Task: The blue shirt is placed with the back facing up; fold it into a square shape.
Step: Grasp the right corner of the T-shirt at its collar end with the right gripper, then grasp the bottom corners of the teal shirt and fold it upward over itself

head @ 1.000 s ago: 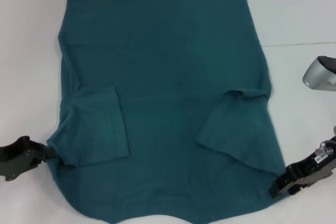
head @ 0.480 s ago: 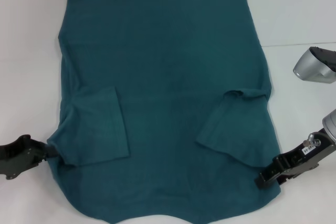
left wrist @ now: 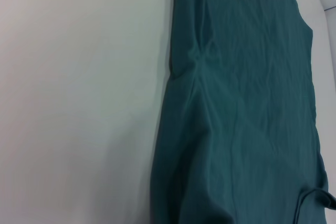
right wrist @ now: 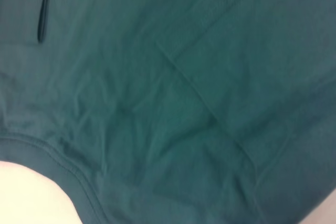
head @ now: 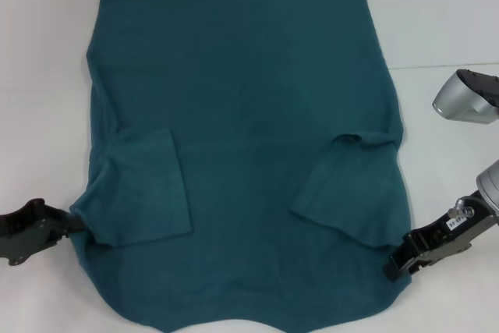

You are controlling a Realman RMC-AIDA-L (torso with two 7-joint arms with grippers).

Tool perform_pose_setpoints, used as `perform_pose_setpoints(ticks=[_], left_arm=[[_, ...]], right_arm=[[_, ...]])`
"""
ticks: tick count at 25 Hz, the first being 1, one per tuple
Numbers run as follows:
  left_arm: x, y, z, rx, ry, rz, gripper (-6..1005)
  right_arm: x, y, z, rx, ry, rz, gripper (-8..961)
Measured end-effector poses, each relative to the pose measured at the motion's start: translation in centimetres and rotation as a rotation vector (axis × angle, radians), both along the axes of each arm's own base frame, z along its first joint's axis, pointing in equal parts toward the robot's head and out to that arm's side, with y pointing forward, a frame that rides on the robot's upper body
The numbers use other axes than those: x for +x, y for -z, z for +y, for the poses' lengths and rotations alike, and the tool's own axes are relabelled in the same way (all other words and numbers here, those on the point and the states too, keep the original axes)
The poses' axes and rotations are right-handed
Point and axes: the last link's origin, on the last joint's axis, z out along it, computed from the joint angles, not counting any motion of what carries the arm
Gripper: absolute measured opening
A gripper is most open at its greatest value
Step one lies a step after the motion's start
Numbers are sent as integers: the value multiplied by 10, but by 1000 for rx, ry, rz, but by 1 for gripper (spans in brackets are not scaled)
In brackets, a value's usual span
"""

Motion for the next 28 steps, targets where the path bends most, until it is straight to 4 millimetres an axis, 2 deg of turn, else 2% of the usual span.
perform_pose_setpoints(ticks=[4, 12, 17, 24, 28], left_arm=[[0, 0, 0, 0, 1, -1, 3], [0, -1, -2, -8, 18, 0, 4], [4, -2, -7, -35, 73, -2, 4], [5, -5, -25, -89, 155, -18, 3], [4, -6, -34, -109, 172, -27, 4]], right_arm=[[-1, -1, 0, 1, -1, 1, 354], [-3, -5, -4, -7, -17, 57, 124], [-5, -11, -9, 14, -20, 166, 35], [0, -33, -22, 151, -17, 469, 34], [8, -43, -31, 226, -6, 566, 35]])
